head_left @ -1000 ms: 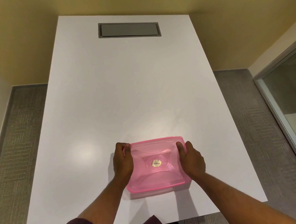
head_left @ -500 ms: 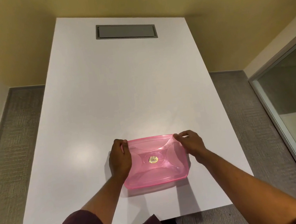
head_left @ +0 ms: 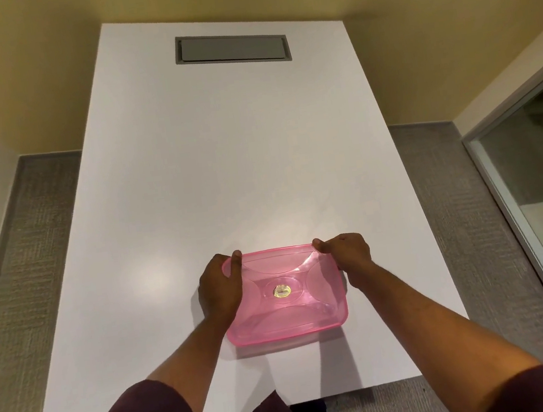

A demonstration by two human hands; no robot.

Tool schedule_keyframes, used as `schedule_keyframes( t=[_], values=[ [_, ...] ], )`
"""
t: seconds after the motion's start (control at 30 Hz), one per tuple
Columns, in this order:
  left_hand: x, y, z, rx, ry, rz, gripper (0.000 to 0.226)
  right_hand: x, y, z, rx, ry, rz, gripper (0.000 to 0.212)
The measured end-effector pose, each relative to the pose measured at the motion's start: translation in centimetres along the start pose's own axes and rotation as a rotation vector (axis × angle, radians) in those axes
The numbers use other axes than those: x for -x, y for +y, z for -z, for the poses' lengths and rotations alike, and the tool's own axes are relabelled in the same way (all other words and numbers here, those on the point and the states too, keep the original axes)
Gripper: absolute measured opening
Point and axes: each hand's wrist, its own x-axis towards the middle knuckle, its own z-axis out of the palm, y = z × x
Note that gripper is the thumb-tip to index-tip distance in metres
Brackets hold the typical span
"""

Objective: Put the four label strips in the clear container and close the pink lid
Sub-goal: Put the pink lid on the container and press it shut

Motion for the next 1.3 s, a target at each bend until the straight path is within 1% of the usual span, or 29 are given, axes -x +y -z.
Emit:
schedule_keyframes(
  t=[0.1, 0.17, 0.23, 0.3, 0.33, 0.4, 0.47, 0.53, 0.57, 0.63, 0.7, 0.8, 0.9, 1.07, 1.2, 1.3],
  values=[
    [0.1, 0.1, 0.1, 0.012, -0.003, 0.008, 0.044, 0.3, 0.2, 0.0, -0.027, 0.020, 0.011, 0.047],
    [0.3, 0.3, 0.2, 0.018, -0.013, 0.014, 0.044, 0.8, 0.7, 0.0, -0.060, 0.020, 0.030, 0.043],
    [0.4, 0.3, 0.4, 0.013, -0.052, 0.025, 0.044, 1.6, 1.4, 0.0, -0.103, -0.031, 0.043, 0.042],
    [0.6, 0.3, 0.7, 0.035, -0.109, 0.051, 0.043, 2.5, 2.2, 0.0, -0.123, -0.090, 0.028, 0.049],
    [0.7, 0.3, 0.9, 0.058, -0.123, 0.075, 0.045, 3.0, 2.6, 0.0, -0.106, -0.091, 0.029, 0.051],
    [0.9, 0.4, 1.4, 0.083, -0.139, 0.100, 0.047, 3.7, 3.0, 0.1, -0.037, -0.048, 0.096, 0.050],
    [1.1, 0.8, 1.6, 0.106, -0.195, 0.110, 0.045, 3.9, 2.5, 0.2, 0.025, -0.022, 0.216, 0.040],
    [1.1, 1.6, 1.5, 0.172, -0.239, 0.177, 0.045, 4.0, 1.2, 0.1, 0.104, -0.082, 0.304, 0.025],
    [0.9, 2.0, 1.4, 0.205, -0.238, 0.217, 0.045, 3.9, 0.5, -0.2, 0.171, -0.125, 0.336, 0.022],
    [0.4, 2.6, 1.0, 0.226, -0.221, 0.268, 0.043, 3.7, -0.7, -0.7, 0.313, -0.182, 0.374, 0.025],
    [0.1, 2.8, 0.7, 0.201, -0.203, 0.284, 0.041, 3.1, -1.5, -1.0, 0.360, -0.210, 0.351, 0.032],
    [0.2, 2.9, 0.4, 0.182, -0.162, 0.304, 0.040, 2.1, -2.0, -1.0, 0.343, -0.250, 0.272, 0.039],
    [0.4, 2.9, 0.1, 0.179, -0.118, 0.313, 0.040, 1.5, -2.2, -1.2, 0.351, -0.278, 0.237, 0.037],
    [0.8, 3.2, 0.1, 0.088, -0.087, 0.283, 0.040, 1.2, -2.3, -1.5, 0.325, -0.290, 0.214, 0.036],
    [0.8, 3.2, 0.1, 0.099, -0.091, 0.257, 0.040, 1.3, -2.0, -1.1, 0.312, -0.271, 0.247, 0.031],
    [0.8, 2.8, 0.3, 0.138, -0.116, 0.210, 0.036, 2.1, -1.2, -0.9, 0.267, -0.242, 0.299, 0.028]
  ],
)
